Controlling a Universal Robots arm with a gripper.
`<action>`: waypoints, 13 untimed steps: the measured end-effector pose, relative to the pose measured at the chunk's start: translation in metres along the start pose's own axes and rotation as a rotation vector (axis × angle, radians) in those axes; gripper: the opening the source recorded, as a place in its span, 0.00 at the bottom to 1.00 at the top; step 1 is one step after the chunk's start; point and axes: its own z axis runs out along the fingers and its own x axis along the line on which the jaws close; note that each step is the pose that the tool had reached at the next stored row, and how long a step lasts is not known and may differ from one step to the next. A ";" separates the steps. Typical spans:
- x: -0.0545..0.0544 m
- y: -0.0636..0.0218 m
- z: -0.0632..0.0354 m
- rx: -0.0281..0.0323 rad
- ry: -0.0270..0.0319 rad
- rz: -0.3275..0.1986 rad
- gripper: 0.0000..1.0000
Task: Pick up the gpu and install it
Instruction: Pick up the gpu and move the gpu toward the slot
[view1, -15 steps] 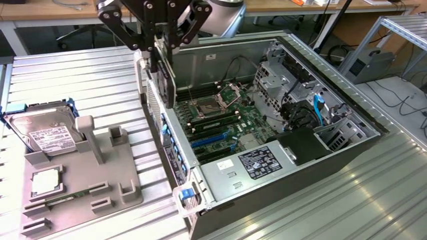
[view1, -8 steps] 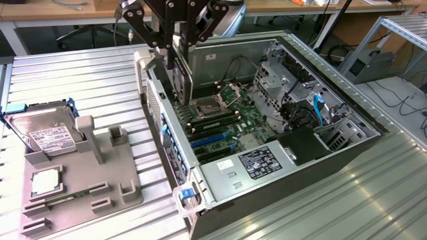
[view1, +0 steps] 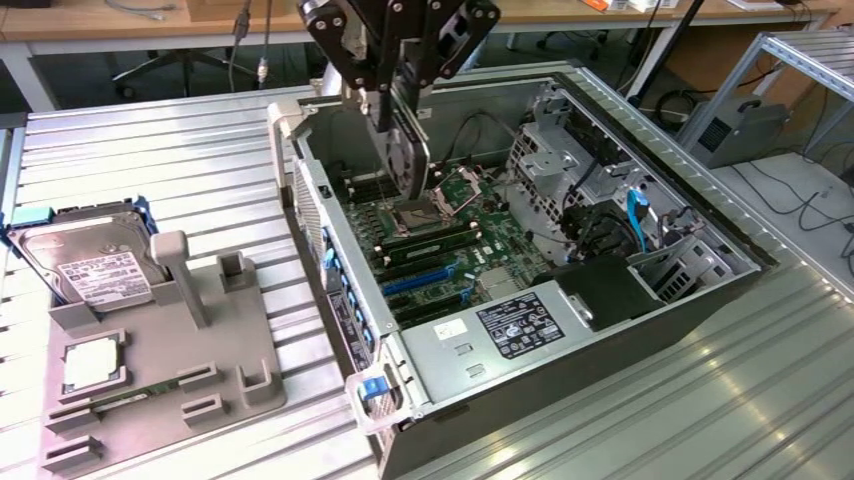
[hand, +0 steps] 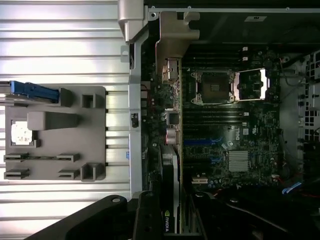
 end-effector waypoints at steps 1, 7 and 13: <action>-0.004 0.0001 0.0001 0.0000 0.0000 0.000 0.27; -0.030 0.0011 0.0009 -0.0001 -0.0001 0.000 0.27; -0.057 0.0022 0.0016 -0.0001 -0.0001 0.000 0.27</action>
